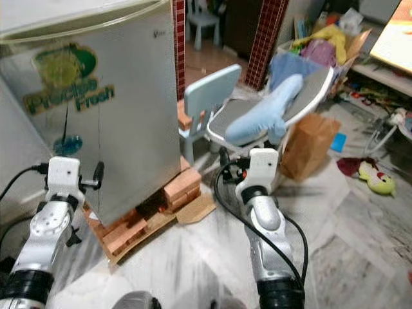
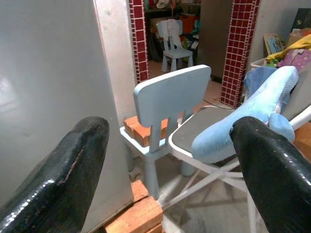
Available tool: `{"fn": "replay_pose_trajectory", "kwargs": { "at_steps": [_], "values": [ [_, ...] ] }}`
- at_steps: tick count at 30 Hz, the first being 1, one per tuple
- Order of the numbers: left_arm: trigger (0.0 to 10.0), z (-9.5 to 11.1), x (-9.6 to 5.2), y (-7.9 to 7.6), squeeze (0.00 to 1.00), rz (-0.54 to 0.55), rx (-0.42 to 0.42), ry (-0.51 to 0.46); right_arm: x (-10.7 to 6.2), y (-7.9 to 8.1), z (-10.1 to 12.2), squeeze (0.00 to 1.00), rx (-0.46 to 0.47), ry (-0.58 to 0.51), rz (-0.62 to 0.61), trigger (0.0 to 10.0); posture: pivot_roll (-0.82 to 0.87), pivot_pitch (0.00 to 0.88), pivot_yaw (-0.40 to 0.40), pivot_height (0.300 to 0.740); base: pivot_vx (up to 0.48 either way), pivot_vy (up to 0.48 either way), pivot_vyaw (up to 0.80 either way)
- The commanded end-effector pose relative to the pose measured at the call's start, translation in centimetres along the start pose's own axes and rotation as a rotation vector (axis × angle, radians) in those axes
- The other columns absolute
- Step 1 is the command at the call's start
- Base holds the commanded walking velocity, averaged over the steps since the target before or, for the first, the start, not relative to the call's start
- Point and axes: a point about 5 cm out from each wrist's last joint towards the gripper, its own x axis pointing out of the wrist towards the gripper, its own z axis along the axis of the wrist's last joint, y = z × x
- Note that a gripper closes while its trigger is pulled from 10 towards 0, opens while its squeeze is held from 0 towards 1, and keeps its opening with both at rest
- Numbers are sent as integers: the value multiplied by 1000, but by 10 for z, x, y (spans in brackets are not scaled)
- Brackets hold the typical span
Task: Restocking fridge
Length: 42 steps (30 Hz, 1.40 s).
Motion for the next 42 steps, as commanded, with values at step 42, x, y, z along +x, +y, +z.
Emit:
{"fn": "replay_pose_trajectory", "kwargs": {
  "at_steps": [42],
  "values": [
    [10000,0,-6,-4,0,-54,-3,15,-2,-9,-4,0,-2,28,-43,10000,3,15,-24,740,0,129,-130]
  ]
}}
